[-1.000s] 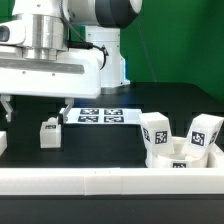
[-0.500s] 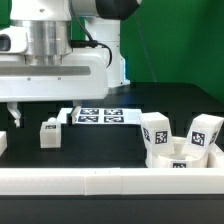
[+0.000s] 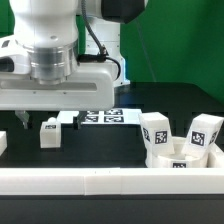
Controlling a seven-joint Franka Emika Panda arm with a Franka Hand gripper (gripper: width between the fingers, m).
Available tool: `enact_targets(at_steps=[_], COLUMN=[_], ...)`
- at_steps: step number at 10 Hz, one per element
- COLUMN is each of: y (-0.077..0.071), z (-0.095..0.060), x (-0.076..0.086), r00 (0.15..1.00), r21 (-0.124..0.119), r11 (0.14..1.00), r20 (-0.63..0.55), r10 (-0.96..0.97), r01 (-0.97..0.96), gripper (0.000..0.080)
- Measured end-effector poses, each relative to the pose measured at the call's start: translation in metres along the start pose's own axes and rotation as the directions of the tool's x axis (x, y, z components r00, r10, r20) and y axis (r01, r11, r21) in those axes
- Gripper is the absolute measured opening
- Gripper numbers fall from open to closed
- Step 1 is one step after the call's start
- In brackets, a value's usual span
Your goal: Assemble stool
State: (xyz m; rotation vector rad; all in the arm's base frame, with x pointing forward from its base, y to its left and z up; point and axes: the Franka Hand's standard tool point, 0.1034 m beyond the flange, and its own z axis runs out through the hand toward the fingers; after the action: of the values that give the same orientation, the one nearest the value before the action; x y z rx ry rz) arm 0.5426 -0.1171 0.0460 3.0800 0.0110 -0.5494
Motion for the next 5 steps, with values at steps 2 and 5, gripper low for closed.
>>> enact_targets(at_steps=[2,5], y=[-0.003,0.002], z=[0.003,0.011], x=[-0.002,-0.009], r00=[0.996,0.953], r21=[0.017,0.032], r11=[1.000,0.998], r20=[0.094,0.299], r10=[-0.004,0.041], r01=[0.003,-0.053], gripper=[0.0648,0.0648])
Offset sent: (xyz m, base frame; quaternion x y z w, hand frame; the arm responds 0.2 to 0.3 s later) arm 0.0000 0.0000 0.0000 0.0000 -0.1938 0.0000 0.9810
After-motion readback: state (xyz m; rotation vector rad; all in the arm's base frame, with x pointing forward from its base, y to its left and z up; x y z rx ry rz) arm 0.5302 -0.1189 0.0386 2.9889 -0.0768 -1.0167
